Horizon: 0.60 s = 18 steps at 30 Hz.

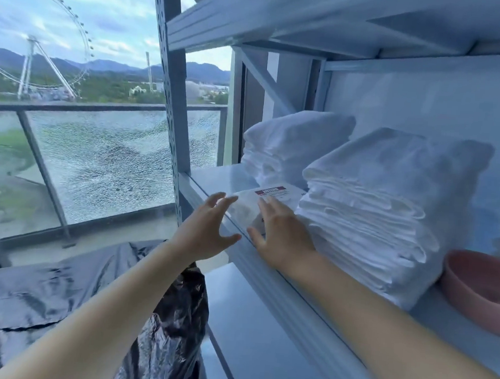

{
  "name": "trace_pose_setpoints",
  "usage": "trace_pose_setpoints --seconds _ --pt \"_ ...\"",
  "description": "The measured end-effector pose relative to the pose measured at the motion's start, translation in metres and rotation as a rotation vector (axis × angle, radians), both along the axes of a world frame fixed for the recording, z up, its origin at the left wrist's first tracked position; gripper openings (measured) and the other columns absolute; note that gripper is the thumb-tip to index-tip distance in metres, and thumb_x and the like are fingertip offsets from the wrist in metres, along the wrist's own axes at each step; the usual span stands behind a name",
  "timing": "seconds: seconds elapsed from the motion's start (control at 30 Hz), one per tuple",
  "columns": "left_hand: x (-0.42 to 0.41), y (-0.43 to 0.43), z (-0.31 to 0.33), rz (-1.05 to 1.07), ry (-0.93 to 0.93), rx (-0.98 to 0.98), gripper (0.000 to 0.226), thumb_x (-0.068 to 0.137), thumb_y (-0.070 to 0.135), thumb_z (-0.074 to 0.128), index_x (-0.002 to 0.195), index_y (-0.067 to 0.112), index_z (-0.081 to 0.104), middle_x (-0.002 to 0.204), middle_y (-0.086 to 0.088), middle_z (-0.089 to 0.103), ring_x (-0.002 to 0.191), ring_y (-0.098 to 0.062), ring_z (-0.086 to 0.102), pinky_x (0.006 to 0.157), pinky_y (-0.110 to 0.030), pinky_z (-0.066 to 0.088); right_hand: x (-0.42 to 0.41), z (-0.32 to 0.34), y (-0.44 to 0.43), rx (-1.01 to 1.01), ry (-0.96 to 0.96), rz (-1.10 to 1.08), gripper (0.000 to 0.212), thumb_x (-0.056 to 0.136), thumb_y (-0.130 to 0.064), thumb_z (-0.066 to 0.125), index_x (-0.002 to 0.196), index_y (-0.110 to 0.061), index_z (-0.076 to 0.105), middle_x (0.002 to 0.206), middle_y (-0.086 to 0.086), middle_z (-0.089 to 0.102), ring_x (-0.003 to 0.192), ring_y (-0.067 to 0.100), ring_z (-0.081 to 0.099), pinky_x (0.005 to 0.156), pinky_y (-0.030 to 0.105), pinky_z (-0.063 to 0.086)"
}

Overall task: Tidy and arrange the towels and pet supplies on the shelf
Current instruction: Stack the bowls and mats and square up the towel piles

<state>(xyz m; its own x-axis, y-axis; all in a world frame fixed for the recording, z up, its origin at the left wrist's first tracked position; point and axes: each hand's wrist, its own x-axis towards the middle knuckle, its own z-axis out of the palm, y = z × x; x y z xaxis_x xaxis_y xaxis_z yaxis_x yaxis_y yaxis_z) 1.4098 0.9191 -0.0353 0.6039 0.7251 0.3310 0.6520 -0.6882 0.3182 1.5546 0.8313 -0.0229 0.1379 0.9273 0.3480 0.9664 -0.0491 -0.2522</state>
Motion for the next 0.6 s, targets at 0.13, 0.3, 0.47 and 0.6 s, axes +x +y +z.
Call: trace_pose_setpoints --seconds 0.13,0.3,0.47,0.6 --pt "0.013 0.018 0.002 -0.007 -0.03 -0.048 0.081 0.083 0.037 0.065 0.148 0.03 0.016 0.155 -0.001 0.014 0.137 -0.019 0.031 0.104 -0.03 0.032 0.003 -0.009 0.006 0.034 -0.022 0.013 0.06 0.094 -0.035 0.048 0.143 -0.007 0.028 0.154 0.012 0.02 0.142 0.026 0.017 0.112 0.043 0.028" --pt "0.015 0.014 -0.014 -0.017 -0.118 -0.037 0.071 0.084 0.031 0.065 0.144 0.033 0.026 0.146 0.003 0.027 0.107 -0.015 0.052 0.082 -0.022 0.039 0.002 -0.012 0.004 0.035 0.007 0.031 0.055 0.094 -0.032 0.049 0.138 -0.005 0.031 0.153 0.013 0.018 0.142 0.027 0.011 0.113 0.034 0.02" --pt "0.003 -0.002 -0.032 -0.042 -0.269 0.032 0.062 0.083 0.025 0.066 0.137 0.036 0.037 0.132 0.004 0.036 0.094 -0.005 0.044 0.08 -0.021 0.037 0.002 -0.014 0.004 0.121 -0.003 0.033 0.051 0.091 -0.032 0.054 0.131 -0.005 0.039 0.138 0.013 0.031 0.132 0.03 0.023 0.11 0.037 0.027" --pt "-0.001 -0.004 -0.027 -0.027 -0.262 0.019 0.058 0.085 0.026 0.063 0.135 0.039 0.038 0.13 0.006 0.038 0.093 -0.01 0.051 0.08 -0.017 0.033 0.003 -0.016 0.006 0.073 -0.014 0.046 0.065 0.092 -0.035 0.052 0.147 -0.015 0.022 0.149 0.011 0.019 0.14 0.03 0.009 0.112 0.039 0.02"
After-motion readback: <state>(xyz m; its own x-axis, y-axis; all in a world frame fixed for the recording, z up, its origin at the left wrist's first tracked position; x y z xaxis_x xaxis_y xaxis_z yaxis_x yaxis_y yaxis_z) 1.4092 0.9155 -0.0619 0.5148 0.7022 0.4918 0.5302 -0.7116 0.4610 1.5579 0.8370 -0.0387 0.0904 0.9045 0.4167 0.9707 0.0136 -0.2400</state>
